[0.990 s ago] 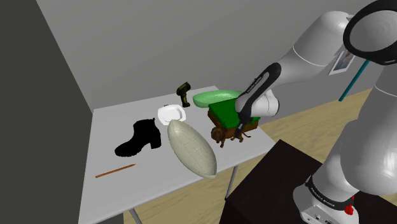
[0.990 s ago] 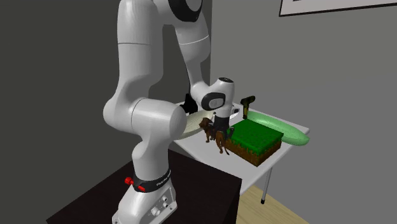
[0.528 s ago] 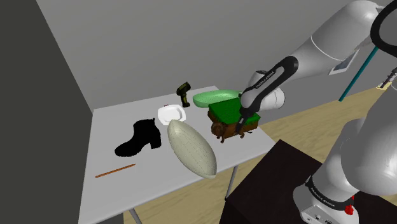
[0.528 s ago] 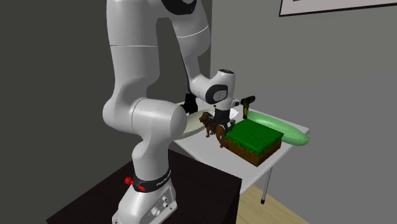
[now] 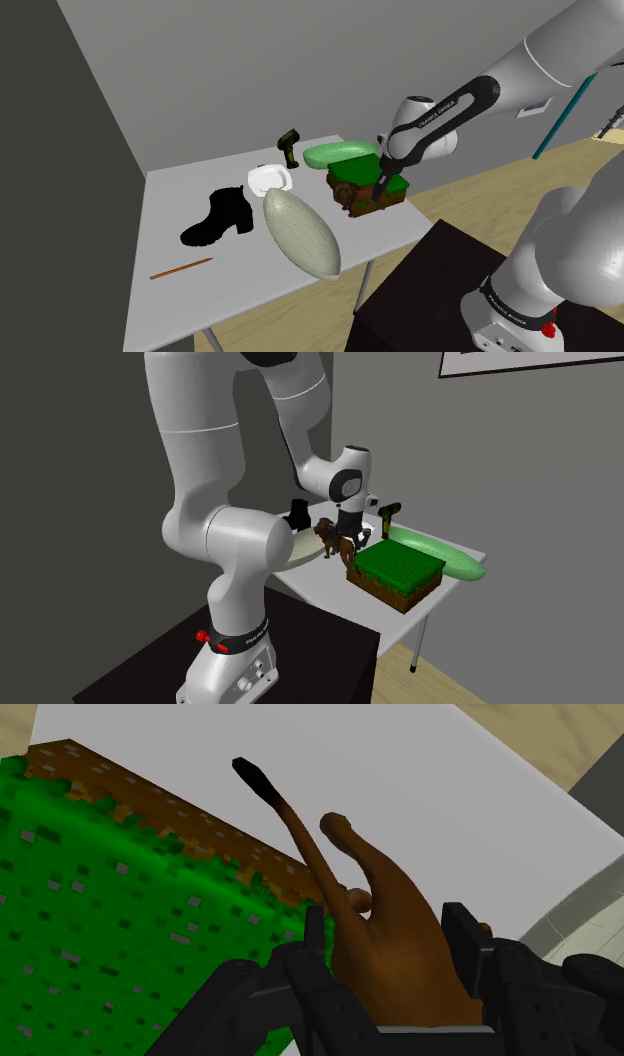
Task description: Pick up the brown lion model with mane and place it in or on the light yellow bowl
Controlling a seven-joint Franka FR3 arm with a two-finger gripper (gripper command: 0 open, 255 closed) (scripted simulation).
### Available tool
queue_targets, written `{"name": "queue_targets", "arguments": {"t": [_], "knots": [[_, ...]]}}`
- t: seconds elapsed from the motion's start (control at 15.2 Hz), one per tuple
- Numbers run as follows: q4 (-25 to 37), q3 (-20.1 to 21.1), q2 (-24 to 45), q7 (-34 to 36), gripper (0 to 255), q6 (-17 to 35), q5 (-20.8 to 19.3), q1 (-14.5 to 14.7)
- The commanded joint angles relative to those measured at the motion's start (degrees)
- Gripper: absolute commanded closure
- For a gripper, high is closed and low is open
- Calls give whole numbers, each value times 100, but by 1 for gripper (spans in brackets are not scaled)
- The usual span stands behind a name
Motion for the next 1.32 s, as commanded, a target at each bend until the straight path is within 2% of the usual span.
{"name": "queue_targets", "arguments": {"t": [0.0, 0.4, 0.92, 1.25], "knots": [[25, 25, -177, 130, 255, -186, -164, -51], [143, 120, -653, 405, 255, -749, -490, -180], [366, 236, -1149, 619, 255, -1449, -713, -287], [760, 685, -696, 1245, 255, -1372, -453, 119]]}}
